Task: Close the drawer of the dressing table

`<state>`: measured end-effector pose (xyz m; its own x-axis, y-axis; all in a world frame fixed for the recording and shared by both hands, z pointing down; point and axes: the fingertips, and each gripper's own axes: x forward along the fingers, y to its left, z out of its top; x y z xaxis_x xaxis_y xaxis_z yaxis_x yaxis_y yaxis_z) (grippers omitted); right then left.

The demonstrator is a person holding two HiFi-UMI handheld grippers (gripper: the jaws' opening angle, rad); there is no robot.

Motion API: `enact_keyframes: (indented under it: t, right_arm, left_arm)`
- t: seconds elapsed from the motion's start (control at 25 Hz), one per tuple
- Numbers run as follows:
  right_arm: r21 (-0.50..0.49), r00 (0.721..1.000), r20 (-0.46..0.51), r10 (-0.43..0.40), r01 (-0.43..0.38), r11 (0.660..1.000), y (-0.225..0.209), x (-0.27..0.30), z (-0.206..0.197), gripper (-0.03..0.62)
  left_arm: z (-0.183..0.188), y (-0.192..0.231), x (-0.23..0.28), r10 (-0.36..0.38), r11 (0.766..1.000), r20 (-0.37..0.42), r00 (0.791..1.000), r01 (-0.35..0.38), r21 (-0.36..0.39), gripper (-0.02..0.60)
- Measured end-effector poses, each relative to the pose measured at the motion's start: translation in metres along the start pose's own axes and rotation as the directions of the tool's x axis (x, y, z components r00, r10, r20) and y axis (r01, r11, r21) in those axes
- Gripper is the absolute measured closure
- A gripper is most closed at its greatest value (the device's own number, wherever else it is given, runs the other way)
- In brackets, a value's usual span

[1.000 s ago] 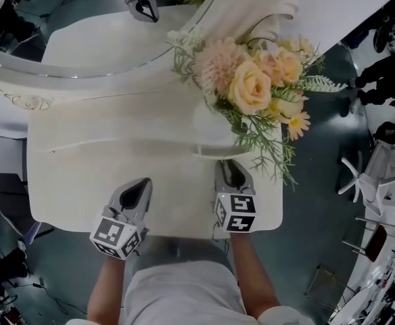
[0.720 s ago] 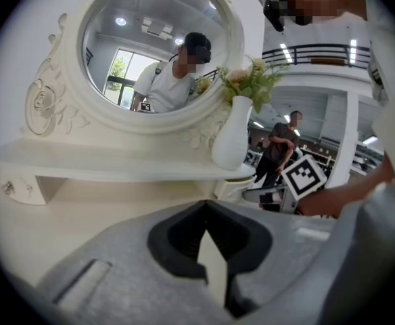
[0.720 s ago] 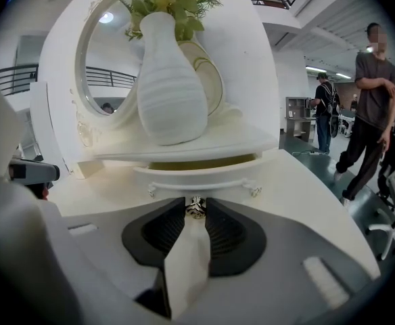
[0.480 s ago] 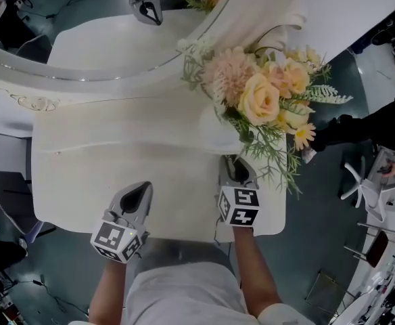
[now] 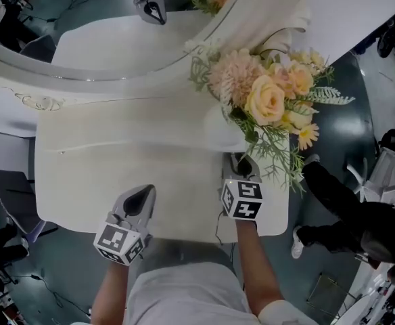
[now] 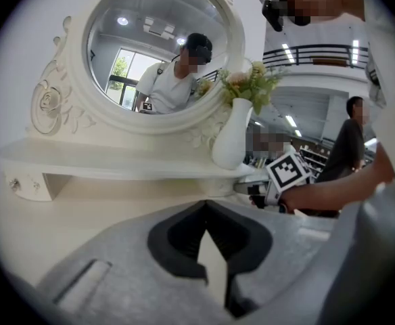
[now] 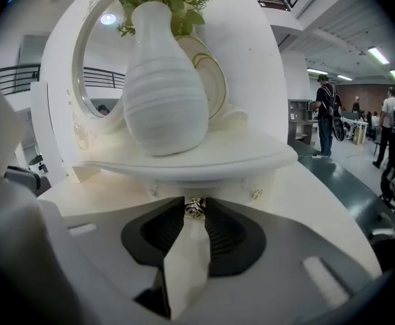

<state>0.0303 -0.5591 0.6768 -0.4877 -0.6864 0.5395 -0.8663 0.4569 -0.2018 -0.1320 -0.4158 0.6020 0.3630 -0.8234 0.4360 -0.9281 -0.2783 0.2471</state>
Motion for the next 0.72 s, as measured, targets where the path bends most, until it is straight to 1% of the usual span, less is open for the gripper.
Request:
enact_keyframes:
  t: [0.2,0.4,0.6,0.72]
  right_arm:
    - [-0.027,1.0,-0.015,0.01,-0.01,1.0,0.002,0.0,-0.003,0.5]
    - [-0.027,0.999,-0.04,0.012,-0.013,1.0,0.003,-0.006,-0.013,0.499]
    - [-0.019,0.999,-0.044,-0.003,0.002,1.0,0.005,-0.022,-0.02,0.5]
    - [-0.014,0.999,-0.04,-0.025,0.024,1.0,0.007,-0.035,-0.027,0.5]
  left_arm:
    - [0.001,0.0,-0.006,0.004,1.0,0.01,1.0,-0.004,0.006,0.581]
    - [-0.005,-0.001,-0.017,0.005,1.0,0.005,1.0,-0.005,0.006,0.581]
    - [-0.008,-0.002,-0.029,0.003,1.0,0.009,1.0,-0.003,0.005,0.581]
    - [-0.014,0.002,-0.039,0.014,1.0,0.02,1.0,-0.014,-0.019,0.581]
